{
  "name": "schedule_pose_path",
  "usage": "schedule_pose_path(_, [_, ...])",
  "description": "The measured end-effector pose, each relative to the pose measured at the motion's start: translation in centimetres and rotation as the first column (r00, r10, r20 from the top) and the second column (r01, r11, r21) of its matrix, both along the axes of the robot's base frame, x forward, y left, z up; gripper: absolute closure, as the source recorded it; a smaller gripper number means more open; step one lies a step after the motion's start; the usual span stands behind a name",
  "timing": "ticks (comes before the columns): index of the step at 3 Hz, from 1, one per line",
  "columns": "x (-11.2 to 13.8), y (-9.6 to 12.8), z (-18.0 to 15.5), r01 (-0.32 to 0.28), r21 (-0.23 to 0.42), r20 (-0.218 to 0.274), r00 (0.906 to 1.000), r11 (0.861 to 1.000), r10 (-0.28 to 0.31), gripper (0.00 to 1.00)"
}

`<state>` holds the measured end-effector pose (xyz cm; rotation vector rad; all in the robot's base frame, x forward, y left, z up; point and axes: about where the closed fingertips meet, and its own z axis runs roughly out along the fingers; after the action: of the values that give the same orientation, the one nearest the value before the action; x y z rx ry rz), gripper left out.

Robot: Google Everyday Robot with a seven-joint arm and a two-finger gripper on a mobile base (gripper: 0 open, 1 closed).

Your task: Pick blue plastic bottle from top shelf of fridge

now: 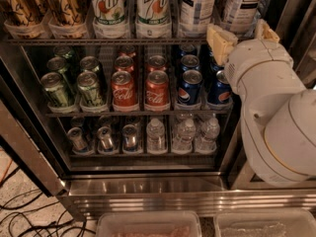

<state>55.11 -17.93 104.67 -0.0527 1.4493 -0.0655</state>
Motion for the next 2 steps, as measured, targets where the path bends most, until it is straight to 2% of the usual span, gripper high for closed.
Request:
schedule_pose_path(1, [1.5,0.3,0.1,0.002,0.005,0.003,1.0,1.0,-0.002,0.26])
schedule_pose_path(2, [2.6,0.1,0.3,0.015,0.013,0.006,0.9999,1.0,-0.015,0.27])
